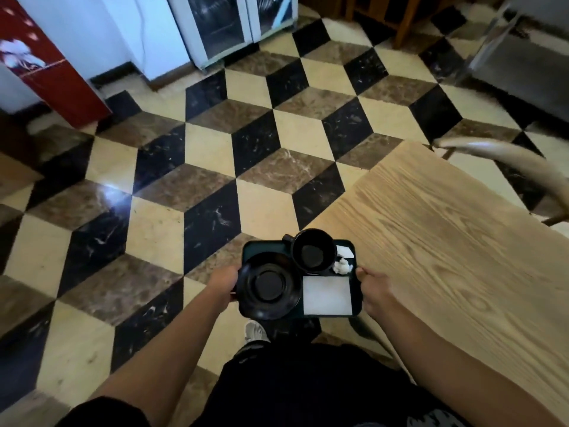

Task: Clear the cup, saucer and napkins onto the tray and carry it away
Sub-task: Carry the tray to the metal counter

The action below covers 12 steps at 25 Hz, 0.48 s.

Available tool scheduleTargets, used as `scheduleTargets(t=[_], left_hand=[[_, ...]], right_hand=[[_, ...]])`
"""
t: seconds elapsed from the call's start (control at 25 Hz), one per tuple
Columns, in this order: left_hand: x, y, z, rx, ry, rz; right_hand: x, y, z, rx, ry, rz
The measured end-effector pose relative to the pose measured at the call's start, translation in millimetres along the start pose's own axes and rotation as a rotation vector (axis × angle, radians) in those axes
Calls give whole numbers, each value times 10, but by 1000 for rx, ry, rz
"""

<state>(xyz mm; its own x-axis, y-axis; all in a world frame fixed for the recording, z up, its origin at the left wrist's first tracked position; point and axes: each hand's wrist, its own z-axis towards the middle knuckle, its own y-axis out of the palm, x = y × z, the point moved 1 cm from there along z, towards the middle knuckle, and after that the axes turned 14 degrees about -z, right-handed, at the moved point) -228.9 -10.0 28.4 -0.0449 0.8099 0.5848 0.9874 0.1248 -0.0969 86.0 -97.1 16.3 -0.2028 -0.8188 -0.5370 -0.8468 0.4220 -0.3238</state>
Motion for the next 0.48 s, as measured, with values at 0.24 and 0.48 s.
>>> scheduleTargets(t=[0.24,0.48], left_hand=[[721,-727,476,46,6,-52],[1279,-1181,974,67,-11,-103]], right_hand=[[-583,1081,-24,-3,-16,-38],[-1185,1913,106,-23,-26,-60]])
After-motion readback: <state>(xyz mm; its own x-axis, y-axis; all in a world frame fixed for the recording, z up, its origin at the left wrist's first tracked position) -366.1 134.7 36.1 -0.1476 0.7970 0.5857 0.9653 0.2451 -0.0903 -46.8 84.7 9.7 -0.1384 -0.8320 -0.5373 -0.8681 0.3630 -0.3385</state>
